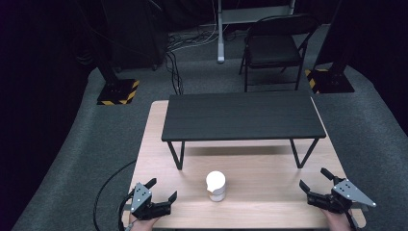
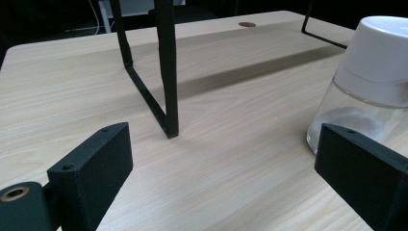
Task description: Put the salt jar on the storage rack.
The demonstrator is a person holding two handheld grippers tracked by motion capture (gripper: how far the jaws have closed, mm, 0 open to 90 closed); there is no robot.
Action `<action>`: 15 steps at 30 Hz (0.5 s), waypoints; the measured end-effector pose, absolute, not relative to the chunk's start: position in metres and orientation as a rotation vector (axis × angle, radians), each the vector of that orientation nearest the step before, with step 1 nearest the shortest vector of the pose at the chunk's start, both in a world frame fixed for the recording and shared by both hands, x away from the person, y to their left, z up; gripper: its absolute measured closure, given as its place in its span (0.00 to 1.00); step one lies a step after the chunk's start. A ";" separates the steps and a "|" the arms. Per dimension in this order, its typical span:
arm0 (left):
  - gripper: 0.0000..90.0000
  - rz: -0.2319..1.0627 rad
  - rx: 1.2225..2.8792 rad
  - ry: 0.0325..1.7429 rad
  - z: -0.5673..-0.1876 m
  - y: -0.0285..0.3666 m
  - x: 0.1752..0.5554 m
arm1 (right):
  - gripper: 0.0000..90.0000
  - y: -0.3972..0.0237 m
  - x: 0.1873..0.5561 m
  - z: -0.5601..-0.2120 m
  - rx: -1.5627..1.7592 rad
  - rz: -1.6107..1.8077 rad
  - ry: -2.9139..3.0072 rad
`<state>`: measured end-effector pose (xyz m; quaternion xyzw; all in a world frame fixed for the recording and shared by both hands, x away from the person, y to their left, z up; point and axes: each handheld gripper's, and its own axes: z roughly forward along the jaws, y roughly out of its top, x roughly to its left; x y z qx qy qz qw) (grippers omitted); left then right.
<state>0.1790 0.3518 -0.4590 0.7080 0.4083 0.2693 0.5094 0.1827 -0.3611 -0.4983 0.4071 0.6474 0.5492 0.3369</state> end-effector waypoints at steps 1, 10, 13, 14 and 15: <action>0.07 0.641 1.711 0.979 -0.459 0.351 0.180 | 0.05 -0.361 0.183 -0.498 1.059 1.430 1.690; 0.07 0.613 1.780 0.907 -0.457 0.343 0.186 | 0.05 -0.361 0.183 -0.498 1.057 1.430 1.691; 0.07 0.605 1.791 0.897 -0.456 0.341 0.187 | 0.05 -0.360 0.183 -0.498 1.055 1.429 1.694; 0.07 0.602 1.794 0.891 -0.457 0.340 0.187 | 0.05 -0.360 0.183 -0.498 1.053 1.429 1.694; 0.07 0.597 1.798 0.885 -0.456 0.338 0.188 | 0.05 -0.360 0.183 -0.498 1.053 1.429 1.695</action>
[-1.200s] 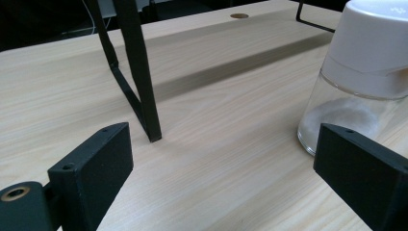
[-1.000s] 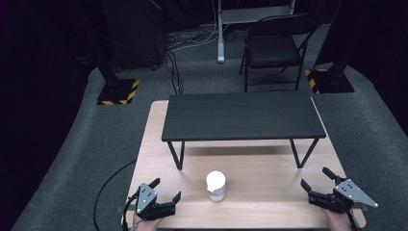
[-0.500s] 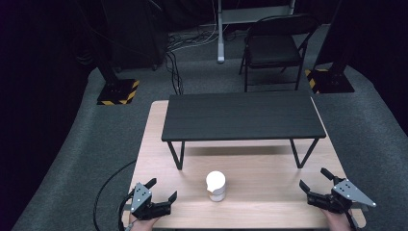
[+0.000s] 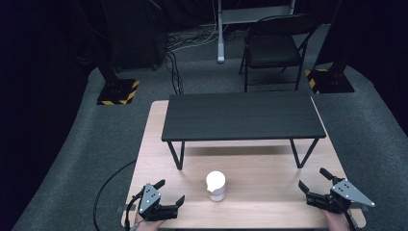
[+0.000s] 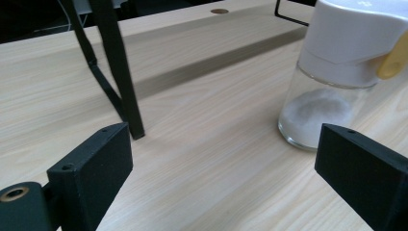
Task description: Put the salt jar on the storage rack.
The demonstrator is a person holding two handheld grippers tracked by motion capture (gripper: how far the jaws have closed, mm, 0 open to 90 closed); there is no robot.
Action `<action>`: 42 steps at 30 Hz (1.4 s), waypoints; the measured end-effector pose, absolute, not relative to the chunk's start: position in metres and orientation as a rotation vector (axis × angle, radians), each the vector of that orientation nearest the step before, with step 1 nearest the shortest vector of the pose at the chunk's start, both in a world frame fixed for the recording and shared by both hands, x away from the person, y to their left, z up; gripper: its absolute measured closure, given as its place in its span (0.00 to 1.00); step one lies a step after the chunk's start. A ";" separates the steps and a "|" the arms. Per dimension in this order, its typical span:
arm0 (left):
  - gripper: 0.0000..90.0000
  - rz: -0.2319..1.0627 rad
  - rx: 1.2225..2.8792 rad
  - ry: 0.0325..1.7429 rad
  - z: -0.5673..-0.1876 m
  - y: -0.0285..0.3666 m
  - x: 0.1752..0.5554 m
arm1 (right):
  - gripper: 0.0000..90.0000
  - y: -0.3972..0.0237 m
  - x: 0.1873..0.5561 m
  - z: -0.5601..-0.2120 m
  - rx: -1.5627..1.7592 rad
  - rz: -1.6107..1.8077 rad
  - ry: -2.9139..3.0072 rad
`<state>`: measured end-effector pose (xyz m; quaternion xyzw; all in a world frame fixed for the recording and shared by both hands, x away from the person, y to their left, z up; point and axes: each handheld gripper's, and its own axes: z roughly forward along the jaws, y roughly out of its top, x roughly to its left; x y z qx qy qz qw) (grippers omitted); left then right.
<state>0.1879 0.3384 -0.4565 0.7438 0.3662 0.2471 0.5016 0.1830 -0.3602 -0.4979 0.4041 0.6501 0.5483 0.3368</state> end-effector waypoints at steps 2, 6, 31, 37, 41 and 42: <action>0.07 0.589 1.813 0.865 -0.456 0.335 0.189 | 0.05 -0.360 0.183 -0.498 1.052 1.428 1.697; 0.07 0.571 1.851 0.831 -0.455 0.328 0.193 | 0.05 -0.360 0.183 -0.498 1.051 1.428 1.698; 0.07 0.497 1.945 0.718 -0.453 0.288 0.214 | 0.05 -0.359 0.184 -0.497 1.040 1.422 1.707; 0.07 0.485 1.950 0.702 -0.455 0.279 0.222 | 0.05 -0.358 0.183 -0.497 1.041 1.420 1.709; 0.07 0.471 1.961 0.698 -0.457 0.271 0.228 | 0.05 -0.358 0.183 -0.497 1.042 1.419 1.709; 0.07 0.469 1.970 0.696 -0.457 0.267 0.230 | 0.05 -0.358 0.183 -0.497 1.043 1.419 1.708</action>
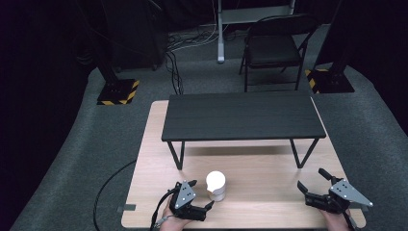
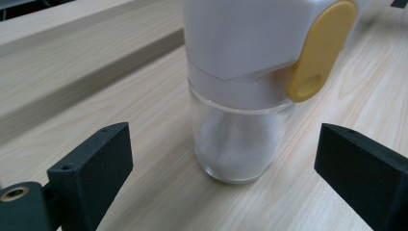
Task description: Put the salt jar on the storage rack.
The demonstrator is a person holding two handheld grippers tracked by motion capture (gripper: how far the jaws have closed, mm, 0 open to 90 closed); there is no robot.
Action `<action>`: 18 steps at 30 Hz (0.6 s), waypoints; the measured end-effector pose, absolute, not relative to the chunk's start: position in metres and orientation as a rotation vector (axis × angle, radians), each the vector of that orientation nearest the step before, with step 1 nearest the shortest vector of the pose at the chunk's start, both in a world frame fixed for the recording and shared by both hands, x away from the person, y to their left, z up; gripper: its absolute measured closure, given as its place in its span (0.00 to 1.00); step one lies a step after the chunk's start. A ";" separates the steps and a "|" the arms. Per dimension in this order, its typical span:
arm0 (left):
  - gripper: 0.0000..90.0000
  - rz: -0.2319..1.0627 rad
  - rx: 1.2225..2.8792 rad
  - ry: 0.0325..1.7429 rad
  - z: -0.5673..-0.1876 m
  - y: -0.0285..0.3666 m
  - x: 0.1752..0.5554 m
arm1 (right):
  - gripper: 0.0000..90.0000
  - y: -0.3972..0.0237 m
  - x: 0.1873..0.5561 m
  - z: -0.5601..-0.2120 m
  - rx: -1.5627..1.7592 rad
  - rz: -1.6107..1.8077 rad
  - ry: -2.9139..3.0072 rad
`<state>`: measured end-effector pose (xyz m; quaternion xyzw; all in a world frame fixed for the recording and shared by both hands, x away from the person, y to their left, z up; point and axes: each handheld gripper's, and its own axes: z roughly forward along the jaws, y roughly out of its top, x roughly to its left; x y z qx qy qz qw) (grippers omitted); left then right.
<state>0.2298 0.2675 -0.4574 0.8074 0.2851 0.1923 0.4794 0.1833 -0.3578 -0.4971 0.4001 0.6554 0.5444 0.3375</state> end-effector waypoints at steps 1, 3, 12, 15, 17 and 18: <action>0.07 0.470 1.975 0.697 -0.458 0.265 0.231 | 0.05 -0.358 0.183 -0.497 1.043 1.420 1.707; 0.07 0.476 1.981 0.699 -0.459 0.260 0.232 | 0.05 -0.358 0.183 -0.497 1.043 1.420 1.706; 0.08 0.477 1.969 0.696 -0.468 0.236 0.245 | 0.05 -0.358 0.184 -0.497 1.039 1.422 1.710; 0.08 0.494 1.976 0.688 -0.473 0.228 0.246 | 0.05 -0.358 0.184 -0.497 1.039 1.423 1.710; 0.11 0.499 1.941 0.684 -0.479 0.226 0.246 | 0.05 -0.358 0.184 -0.497 1.039 1.424 1.709; 0.12 0.502 1.930 0.688 -0.481 0.226 0.245 | 0.05 -0.358 0.184 -0.497 1.039 1.424 1.709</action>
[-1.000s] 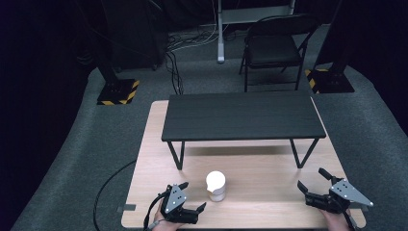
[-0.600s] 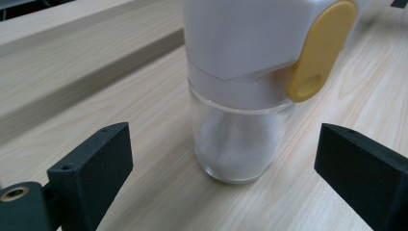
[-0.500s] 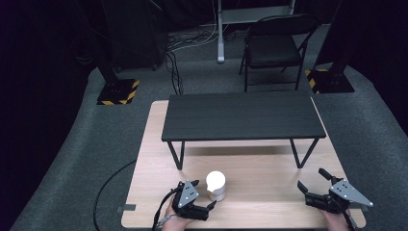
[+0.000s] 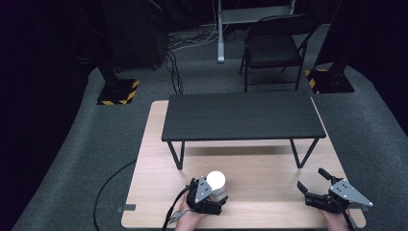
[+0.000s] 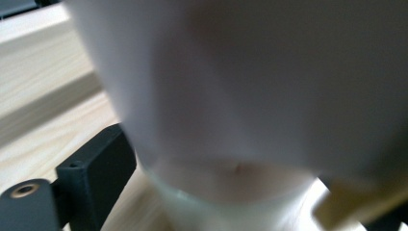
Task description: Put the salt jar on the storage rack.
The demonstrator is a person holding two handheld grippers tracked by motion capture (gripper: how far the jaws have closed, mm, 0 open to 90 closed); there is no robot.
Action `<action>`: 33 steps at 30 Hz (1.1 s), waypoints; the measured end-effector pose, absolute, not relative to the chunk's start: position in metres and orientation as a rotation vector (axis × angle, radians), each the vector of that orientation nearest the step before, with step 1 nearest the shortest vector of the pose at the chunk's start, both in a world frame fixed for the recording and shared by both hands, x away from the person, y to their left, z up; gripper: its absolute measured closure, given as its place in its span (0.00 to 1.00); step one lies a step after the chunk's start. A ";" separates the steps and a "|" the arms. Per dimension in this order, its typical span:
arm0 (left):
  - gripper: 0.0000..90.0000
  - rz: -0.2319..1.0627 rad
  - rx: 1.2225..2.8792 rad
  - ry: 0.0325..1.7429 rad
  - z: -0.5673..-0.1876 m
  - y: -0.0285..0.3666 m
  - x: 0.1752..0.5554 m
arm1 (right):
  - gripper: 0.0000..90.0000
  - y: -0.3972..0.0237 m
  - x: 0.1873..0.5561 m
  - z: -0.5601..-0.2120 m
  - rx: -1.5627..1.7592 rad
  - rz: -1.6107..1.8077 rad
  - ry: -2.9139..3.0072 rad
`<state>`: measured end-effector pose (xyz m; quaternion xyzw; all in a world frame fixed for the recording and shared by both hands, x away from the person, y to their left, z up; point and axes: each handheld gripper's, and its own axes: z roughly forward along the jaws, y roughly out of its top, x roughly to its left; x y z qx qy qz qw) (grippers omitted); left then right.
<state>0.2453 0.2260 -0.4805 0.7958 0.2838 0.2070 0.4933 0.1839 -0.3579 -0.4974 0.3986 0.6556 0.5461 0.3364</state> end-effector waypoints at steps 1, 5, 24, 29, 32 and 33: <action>0.12 0.506 1.916 0.693 -0.482 0.226 0.245 | 0.05 -0.358 0.184 -0.497 1.039 1.423 1.710; 0.24 0.502 1.847 0.697 -0.493 0.230 0.245 | 0.05 -0.358 0.184 -0.497 1.038 1.423 1.711; 0.34 0.495 1.764 0.672 -0.492 0.232 0.244 | 0.05 -0.357 0.186 -0.497 1.033 1.422 1.721; 0.34 0.497 1.747 0.631 -0.476 0.232 0.248 | 0.05 -0.356 0.186 -0.497 1.035 1.423 1.723; 0.34 0.503 1.737 0.614 -0.465 0.232 0.251 | 0.05 -0.356 0.186 -0.497 1.034 1.422 1.724; 0.34 0.509 1.737 0.607 -0.461 0.232 0.252 | 0.05 -0.356 0.186 -0.497 1.034 1.422 1.724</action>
